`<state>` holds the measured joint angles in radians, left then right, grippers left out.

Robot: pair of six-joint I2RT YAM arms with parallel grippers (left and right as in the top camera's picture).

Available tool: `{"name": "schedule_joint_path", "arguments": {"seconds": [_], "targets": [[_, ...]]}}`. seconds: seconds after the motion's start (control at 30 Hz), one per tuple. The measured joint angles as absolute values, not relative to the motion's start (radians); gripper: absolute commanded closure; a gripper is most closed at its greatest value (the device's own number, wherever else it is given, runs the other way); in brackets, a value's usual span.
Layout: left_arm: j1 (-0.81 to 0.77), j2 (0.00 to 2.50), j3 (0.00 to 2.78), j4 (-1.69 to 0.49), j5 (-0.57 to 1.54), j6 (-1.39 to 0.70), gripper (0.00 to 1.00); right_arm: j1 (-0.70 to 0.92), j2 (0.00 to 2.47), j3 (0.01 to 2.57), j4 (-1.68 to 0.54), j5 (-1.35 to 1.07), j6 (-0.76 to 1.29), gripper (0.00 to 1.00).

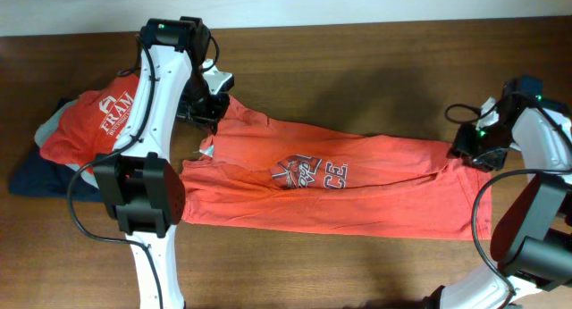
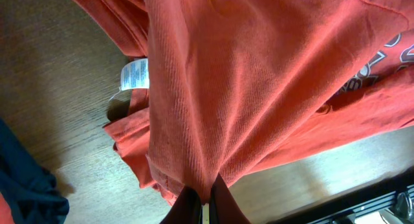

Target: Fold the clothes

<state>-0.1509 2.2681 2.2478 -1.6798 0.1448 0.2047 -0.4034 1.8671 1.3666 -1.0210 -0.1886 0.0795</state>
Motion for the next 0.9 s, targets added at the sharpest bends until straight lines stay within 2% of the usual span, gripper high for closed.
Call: {"name": "schedule_joint_path", "arguments": {"seconds": [0.03, 0.07, 0.23, 0.53, 0.67, 0.9], "targets": [[-0.151, 2.268, 2.248, -1.679, 0.145, 0.205, 0.94, -0.403, 1.867, 1.349, -1.022, -0.189, 0.084, 0.45], [-0.151, 2.268, 2.248, -1.679, 0.145, 0.205, 0.94, -0.403, 1.867, 1.330, -1.021, -0.189, 0.093, 0.41], [-0.151, 2.268, 2.248, -1.675, 0.145, 0.205, 0.95, -0.403, 1.867, 1.215, -0.955, -0.198, 0.189, 0.32], [-0.151, 2.268, 2.248, -1.675, 0.144, 0.205, 0.94, -0.405, 1.867, 1.166, -0.827, -0.235, 0.304, 0.33], [-0.151, 2.268, 2.248, -1.676, 0.145, 0.205, 0.95, -0.416, 1.867, 1.172, -0.815, -0.252, 0.316, 0.40], [-0.151, 2.268, 2.248, -1.676, 0.145, 0.205, 0.94, -0.472, 1.867, 1.221, -0.787, -0.290, 0.336, 0.46]]}}
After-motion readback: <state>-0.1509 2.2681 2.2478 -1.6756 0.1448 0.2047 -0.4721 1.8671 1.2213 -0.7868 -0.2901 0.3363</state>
